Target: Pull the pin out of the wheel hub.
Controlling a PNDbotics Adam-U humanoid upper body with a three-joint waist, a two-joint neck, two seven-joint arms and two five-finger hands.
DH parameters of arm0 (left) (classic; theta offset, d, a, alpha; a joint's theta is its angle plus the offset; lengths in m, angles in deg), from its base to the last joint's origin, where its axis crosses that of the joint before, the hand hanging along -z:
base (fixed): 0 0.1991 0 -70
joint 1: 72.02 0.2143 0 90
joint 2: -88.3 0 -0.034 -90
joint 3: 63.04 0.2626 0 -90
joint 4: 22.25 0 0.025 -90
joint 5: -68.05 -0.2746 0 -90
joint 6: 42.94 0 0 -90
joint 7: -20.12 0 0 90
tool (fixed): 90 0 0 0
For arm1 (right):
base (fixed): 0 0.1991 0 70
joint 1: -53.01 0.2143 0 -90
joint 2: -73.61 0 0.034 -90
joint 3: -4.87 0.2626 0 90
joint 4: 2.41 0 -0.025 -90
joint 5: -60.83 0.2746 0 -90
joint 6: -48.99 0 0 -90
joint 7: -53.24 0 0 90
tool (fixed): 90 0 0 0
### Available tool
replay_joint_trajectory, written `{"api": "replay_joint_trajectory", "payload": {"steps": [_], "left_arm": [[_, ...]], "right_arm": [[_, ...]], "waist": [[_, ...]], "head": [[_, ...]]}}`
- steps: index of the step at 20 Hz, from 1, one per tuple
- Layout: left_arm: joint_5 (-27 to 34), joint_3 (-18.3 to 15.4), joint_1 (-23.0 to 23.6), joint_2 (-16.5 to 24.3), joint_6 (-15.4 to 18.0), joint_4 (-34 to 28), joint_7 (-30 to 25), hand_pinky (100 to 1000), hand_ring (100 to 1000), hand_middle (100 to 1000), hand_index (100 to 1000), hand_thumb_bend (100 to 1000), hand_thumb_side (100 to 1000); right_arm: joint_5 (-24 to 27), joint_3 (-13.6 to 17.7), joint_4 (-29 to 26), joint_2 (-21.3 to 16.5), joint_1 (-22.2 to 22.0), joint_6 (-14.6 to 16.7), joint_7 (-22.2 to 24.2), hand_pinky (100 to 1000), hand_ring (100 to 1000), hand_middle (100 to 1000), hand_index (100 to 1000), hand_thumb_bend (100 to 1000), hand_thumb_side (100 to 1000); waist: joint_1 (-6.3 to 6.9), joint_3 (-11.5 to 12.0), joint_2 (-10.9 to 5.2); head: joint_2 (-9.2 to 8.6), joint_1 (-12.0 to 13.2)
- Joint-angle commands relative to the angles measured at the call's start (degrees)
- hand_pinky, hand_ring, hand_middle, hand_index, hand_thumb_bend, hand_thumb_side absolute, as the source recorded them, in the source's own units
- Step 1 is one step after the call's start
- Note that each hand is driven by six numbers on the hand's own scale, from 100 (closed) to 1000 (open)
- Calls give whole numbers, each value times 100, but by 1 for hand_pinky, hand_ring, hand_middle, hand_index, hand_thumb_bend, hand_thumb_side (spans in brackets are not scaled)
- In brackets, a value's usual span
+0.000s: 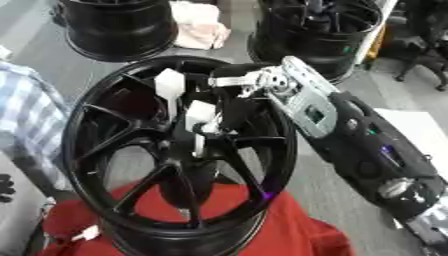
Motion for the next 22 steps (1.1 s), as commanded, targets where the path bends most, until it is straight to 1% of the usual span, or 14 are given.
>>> {"api": "replay_joint_trajectory", "payload": {"steps": [1, 2, 7, 8, 10, 16, 22], "left_arm": [[6, -11, -71, 79, 5, -131, -4, 678, 680, 630, 738, 475, 516], [6, -10, -71, 79, 5, -131, -4, 678, 680, 630, 738, 475, 516], [6, -10, -72, 79, 4, -132, -3, 678, 680, 630, 738, 475, 516], [6, -9, -73, 78, 4, -132, -3, 678, 681, 630, 738, 474, 517], [5, -8, -74, 76, 4, -133, -7, 678, 681, 630, 739, 475, 517], [5, -7, -73, 73, -2, -135, -13, 678, 681, 630, 739, 476, 517], [3, -7, -66, 74, -6, -137, -18, 678, 681, 630, 739, 477, 518]], "right_arm": [[-53, 34, -78, -54, 100, 37, -67, 599, 549, 533, 762, 250, 428], [-54, 32, -101, -55, 104, 48, -85, 577, 526, 508, 740, 240, 416], [-31, 20, -172, -64, 107, 61, -145, 567, 516, 499, 731, 233, 408], [-25, 22, -192, -59, 114, 70, -159, 514, 467, 448, 684, 132, 310], [-8, 23, -245, -58, 120, 98, -229, 499, 454, 432, 666, 100, 276], [61, 45, -331, -80, 152, 127, -430, 479, 435, 413, 641, 100, 255], [251, 102, -423, -170, 257, 68, -492, 474, 431, 409, 633, 100, 245]], "waist": [[53, -8, -93], [53, -8, -93], [53, -7, -93], [53, -6, -93], [52, -4, -93], [51, 2, -99], [45, -1, -109]], "head": [[1, -19], [2, -19], [5, -22], [4, -24], [3, -25], [2, -29], [8, -26]]}}
